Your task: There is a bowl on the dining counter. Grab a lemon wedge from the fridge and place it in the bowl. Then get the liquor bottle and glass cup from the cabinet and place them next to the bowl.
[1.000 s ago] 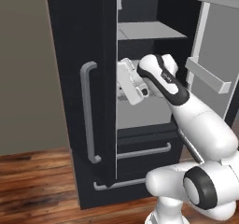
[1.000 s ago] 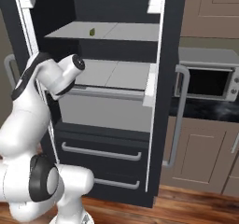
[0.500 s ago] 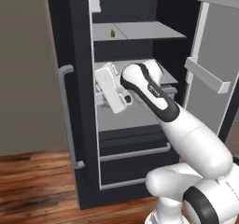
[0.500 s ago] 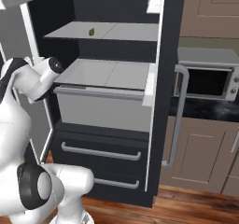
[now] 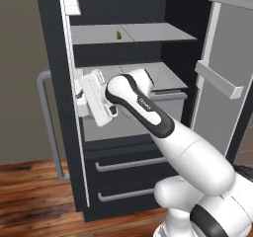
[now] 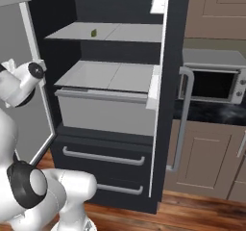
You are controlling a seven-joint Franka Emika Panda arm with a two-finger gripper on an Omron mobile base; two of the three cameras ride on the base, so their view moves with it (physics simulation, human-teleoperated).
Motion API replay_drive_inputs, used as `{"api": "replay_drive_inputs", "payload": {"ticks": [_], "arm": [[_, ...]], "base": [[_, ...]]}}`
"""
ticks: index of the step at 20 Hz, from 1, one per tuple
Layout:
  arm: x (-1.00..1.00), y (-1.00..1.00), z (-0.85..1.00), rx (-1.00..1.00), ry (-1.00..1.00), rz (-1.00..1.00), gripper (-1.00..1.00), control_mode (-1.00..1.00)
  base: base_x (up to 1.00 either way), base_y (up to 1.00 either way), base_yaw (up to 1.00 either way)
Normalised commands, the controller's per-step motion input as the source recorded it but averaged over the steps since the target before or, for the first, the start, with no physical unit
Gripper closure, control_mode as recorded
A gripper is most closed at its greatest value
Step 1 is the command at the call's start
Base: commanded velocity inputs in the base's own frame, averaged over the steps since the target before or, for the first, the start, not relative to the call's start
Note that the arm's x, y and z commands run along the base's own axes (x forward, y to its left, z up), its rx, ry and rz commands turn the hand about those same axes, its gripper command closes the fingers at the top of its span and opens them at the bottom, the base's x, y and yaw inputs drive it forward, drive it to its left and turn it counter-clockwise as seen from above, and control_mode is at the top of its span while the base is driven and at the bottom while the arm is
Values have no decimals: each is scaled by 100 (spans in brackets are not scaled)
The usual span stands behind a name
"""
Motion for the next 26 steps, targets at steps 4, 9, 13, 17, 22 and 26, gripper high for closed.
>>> {"api": "replay_drive_inputs", "payload": {"ticks": [4, 9, 13, 17, 22, 26], "arm": [[0, 47, -17, -3, 15, 3, -100, -100], [-9, 0, -8, -12, -3, -1, -100, -100], [-42, -42, 0, -15, -8, -6, -100, -100], [-34, -70, 3, -14, -3, -5, -100, -100], [-30, -83, 10, -17, -5, -1, -100, -100], [-28, -84, 15, -22, -8, 0, -100, -100]], "base": [[0, 0, 0], [0, 0, 0], [0, 0, 0], [0, 0, 0], [0, 0, 0], [0, 0, 0]]}}
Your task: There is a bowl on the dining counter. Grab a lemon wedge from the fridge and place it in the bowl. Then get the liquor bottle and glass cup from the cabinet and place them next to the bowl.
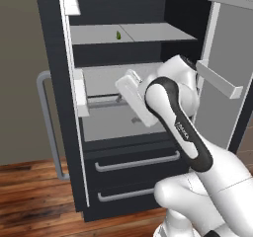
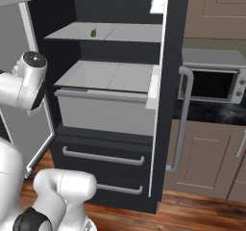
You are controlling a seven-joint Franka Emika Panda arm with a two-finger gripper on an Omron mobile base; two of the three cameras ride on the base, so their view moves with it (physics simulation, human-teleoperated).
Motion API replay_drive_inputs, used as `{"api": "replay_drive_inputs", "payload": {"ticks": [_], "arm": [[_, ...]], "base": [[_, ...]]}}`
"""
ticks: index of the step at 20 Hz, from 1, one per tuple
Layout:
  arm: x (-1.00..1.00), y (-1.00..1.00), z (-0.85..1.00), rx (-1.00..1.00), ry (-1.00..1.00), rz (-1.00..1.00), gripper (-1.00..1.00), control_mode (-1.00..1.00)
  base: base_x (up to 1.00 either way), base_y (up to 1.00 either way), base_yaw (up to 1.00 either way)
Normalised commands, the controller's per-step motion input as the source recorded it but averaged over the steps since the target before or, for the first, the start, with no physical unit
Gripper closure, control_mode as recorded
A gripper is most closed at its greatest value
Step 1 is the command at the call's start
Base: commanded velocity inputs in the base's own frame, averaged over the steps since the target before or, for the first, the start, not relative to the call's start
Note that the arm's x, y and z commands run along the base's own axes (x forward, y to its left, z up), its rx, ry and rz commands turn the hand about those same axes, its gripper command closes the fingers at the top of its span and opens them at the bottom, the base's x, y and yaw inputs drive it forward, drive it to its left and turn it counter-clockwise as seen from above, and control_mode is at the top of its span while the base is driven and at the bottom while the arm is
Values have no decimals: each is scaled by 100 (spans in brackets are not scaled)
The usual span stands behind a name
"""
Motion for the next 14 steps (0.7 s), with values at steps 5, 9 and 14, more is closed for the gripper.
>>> {"api": "replay_drive_inputs", "payload": {"ticks": [5, 9, 14], "arm": [[-44, -85, 15, -27, -18, 0, -100, -100], [-59, -79, 7, -29, -22, 0, -100, -100], [-65, -71, 1, -31, -18, 0, -100, -100]], "base": [[0, 0, 0], [0, 0, 0], [0, 0, 0]]}}
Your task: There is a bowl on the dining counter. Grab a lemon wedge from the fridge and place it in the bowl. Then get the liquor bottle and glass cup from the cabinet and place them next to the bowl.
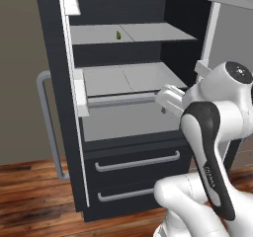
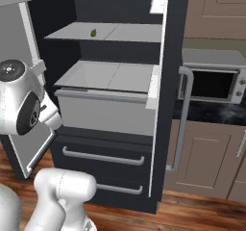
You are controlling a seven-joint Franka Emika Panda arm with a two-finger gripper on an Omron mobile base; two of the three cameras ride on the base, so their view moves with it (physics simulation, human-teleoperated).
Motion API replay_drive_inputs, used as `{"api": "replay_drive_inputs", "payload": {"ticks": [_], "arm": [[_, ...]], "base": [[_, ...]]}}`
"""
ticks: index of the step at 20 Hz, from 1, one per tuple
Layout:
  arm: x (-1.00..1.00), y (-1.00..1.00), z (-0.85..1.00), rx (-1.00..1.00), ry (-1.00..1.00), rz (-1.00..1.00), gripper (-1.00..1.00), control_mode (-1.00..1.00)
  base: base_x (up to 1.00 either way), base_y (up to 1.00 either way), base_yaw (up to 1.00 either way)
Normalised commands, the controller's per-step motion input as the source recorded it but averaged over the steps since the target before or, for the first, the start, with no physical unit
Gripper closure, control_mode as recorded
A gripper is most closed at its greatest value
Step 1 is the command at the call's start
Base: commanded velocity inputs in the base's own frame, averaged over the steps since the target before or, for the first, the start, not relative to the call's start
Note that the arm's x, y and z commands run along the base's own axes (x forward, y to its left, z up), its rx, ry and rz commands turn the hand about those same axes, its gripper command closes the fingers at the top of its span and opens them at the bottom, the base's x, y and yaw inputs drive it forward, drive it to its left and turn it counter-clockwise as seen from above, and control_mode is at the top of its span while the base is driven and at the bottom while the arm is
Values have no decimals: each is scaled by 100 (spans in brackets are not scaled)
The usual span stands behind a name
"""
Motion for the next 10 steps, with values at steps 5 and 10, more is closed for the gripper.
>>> {"api": "replay_drive_inputs", "payload": {"ticks": [5, 10], "arm": [[-74, -56, 0, -32, -11, 4, -100, -100], [-58, -35, -1, -31, 0, 13, -100, -100]], "base": [[0, 0, 0], [0, 0, 0]]}}
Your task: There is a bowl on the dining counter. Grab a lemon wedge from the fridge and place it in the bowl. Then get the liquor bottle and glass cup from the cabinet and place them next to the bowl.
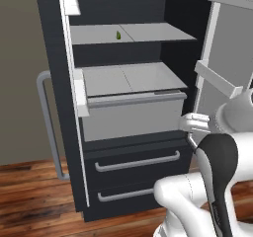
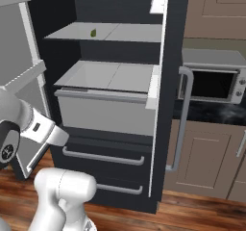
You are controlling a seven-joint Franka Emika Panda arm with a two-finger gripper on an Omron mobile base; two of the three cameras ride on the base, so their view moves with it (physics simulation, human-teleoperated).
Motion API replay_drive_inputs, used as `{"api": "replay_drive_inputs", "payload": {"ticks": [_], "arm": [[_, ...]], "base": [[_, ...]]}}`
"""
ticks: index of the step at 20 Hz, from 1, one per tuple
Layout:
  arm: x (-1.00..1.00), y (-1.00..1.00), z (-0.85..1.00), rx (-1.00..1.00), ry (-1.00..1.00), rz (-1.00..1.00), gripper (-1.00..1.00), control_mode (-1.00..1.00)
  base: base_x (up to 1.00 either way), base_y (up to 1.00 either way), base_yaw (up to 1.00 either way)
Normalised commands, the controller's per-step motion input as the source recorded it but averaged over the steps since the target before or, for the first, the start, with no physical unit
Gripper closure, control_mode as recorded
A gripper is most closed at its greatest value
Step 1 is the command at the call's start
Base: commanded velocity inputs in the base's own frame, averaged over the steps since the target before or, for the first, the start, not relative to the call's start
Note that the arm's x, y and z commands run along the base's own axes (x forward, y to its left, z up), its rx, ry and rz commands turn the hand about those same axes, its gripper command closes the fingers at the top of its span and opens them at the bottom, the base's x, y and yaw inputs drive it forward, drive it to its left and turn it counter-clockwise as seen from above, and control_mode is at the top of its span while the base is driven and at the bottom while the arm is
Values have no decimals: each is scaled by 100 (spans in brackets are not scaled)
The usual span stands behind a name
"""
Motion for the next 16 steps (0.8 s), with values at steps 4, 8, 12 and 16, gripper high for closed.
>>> {"api": "replay_drive_inputs", "payload": {"ticks": [4, 8, 12, 16], "arm": [[-36, -8, 0, -16, 2, 11, -100, -100], [-2, 0, 0, -3, 0, 0, -100, -100], [0, 0, 0, 0, 0, 0, -100, -100], [20, 0, 0, 0, 5, 0, -100, -100]], "base": [[0, 0, 0], [0, 0, 0], [0, 0, 0], [0, 0, 0]]}}
